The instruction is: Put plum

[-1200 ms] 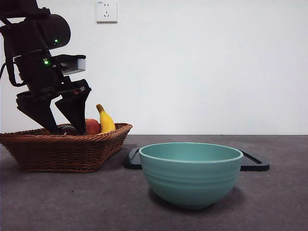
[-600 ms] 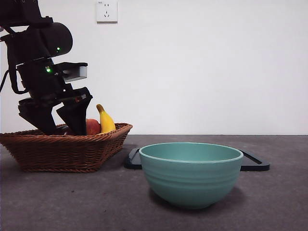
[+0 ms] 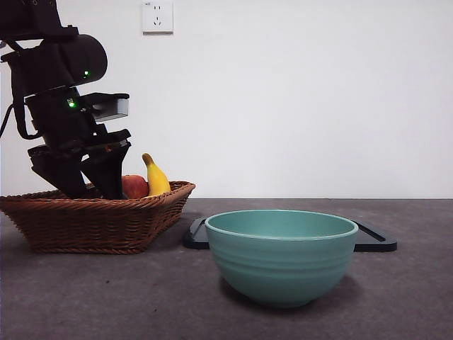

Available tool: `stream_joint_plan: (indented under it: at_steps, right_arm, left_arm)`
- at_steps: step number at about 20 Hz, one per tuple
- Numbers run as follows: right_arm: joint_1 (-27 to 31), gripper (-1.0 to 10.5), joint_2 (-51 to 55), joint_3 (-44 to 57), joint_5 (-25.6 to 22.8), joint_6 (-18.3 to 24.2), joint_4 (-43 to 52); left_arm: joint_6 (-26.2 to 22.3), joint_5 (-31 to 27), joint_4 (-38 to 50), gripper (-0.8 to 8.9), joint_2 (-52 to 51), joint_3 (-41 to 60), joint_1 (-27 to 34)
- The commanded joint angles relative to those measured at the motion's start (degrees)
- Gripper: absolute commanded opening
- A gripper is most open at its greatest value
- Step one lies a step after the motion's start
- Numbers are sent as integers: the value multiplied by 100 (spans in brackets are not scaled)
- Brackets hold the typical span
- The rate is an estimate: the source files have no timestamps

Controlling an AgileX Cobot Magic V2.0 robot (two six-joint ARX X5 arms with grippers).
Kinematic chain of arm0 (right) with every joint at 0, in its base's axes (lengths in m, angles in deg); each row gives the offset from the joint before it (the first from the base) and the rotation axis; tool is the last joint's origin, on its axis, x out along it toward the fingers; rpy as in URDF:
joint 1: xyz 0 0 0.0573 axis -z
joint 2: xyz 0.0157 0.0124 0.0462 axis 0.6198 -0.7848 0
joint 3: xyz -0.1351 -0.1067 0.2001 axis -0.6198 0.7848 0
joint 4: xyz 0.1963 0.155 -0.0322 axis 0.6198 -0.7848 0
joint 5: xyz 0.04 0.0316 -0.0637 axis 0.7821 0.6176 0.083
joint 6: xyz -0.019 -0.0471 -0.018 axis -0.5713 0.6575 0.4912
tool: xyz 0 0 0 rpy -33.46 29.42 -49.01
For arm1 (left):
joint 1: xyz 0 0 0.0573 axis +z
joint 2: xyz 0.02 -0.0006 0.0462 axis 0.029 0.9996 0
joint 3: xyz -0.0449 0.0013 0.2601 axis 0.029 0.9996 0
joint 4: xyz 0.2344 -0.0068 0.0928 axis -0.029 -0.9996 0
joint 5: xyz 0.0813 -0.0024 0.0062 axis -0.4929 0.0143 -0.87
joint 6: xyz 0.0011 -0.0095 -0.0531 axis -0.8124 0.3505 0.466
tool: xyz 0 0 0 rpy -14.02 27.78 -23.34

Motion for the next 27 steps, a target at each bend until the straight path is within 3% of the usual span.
stream_joint_plan:
  at_steps: [1,8,14,20,27]
  right_arm:
    - [-24,404,-33,-103,17,-42,20]
    - [-24,404,-35,-103,-44,-42,24]
    - [-24,404,-35,-103,-44,-42,184]
    - [-24,404,-35,-103,-44,-46,278]
    - [-24,404,-35,-103,-42,-46,278]
  left_arm:
    - [48,37,-66,271,-131,-149,-22]
    - [352,647,-365,273,-1366,-157,-142]
    - [597,1740,-535,276,-2153,-157,-1025]
    - [544,1773,-575,276,-1878,-155,-2253]
    - [289,1515,-522,276,-824,-155,-3001]
